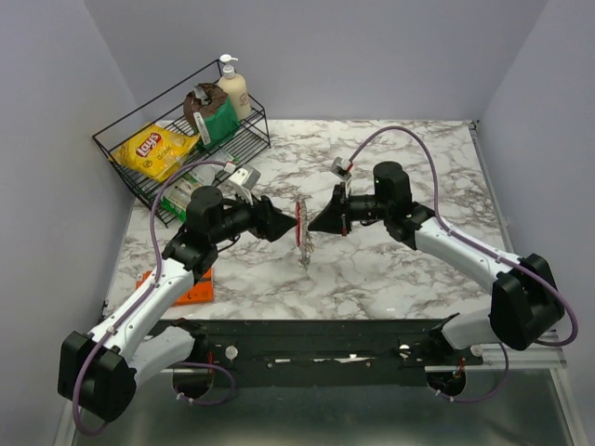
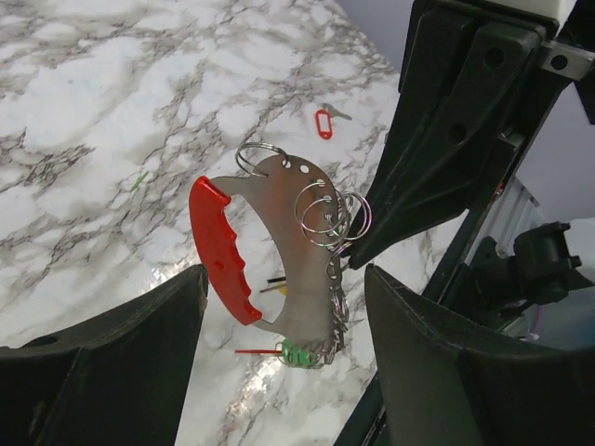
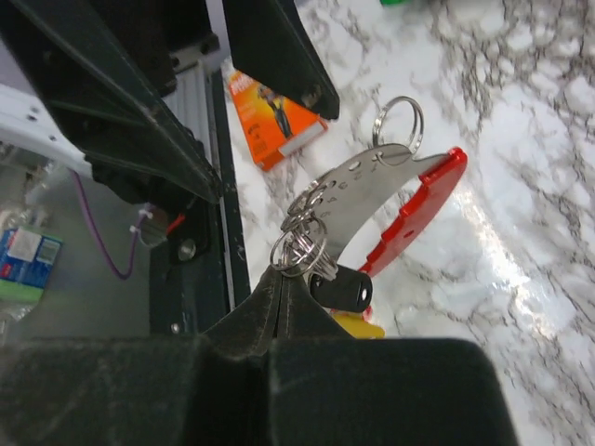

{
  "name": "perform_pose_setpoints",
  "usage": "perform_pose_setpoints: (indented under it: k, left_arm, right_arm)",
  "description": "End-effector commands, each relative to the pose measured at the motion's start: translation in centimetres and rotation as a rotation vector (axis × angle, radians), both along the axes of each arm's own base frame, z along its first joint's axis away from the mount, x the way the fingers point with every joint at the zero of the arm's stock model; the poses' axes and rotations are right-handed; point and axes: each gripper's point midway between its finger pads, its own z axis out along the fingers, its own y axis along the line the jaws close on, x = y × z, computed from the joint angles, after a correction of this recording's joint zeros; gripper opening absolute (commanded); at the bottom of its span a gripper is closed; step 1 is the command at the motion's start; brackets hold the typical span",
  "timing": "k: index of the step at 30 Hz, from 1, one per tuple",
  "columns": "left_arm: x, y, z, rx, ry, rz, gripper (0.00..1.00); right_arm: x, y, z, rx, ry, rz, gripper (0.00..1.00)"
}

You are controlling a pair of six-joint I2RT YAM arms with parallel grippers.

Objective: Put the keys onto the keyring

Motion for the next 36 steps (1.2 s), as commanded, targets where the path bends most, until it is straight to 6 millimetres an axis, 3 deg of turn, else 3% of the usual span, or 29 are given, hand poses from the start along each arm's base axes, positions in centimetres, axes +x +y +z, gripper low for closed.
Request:
perform_pose_setpoints:
  k: [1,9,11,17,20,22,27,31,32,36]
  left_arm:
    - [-1.7,-1.1,3.5,-0.131,-0.081,-0.089,0.73]
    - [-3.2,-1.5,6.6,-0.223,-0.149,-0.152,0.64]
    - [-3.6,-1.6,7.1,-0.245,-0.156,-0.175,0.63]
    - [-4.0,-1.8,7.4,-0.261,-0.147,-0.198,0.57]
    - [-3.4,-1.5,7.4,-0.256,-0.131,-0.147,0.58]
    - [-2.1,-0.8,7.6,-0.238,-0.131,-0.06,0.65]
    - [-0.7,0.2,6.4,-0.165,-0.07,0.046,0.65]
    - [-1.7,-0.8,6.2,-0.193,-0.057,-0.043,0.59]
    - [-2.6,-1.4,7.3,-0.239,-0.078,-0.111,0.58]
    - [-4.4,-2.3,8.3,-0.314,-0.102,-0.231,0.55]
  right_arm:
    - [-1.4,0.5,5.2,0.187,-0.062,0.029,0.0]
    - [-3.1,0.2,8.6,0.376,-0.035,0.053,0.0]
    - [-3.4,0.2,8.5,0.397,0.017,0.054,0.0]
    - [-4.2,0.0,9.9,0.479,0.044,0.089,0.0]
    - [-3.9,0.1,9.8,0.484,0.081,0.086,0.0]
    - [-3.3,0.2,9.2,0.473,0.12,0.063,0.0]
    - [-2.0,0.3,7.6,0.412,0.199,-0.004,0.0]
    - [-1.9,0.0,8.2,0.414,0.174,-0.019,0.0]
    - [-2.0,-0.1,8.5,0.418,0.166,-0.018,0.0]
    - [-1.9,-0.4,8.9,0.425,0.151,-0.028,0.0]
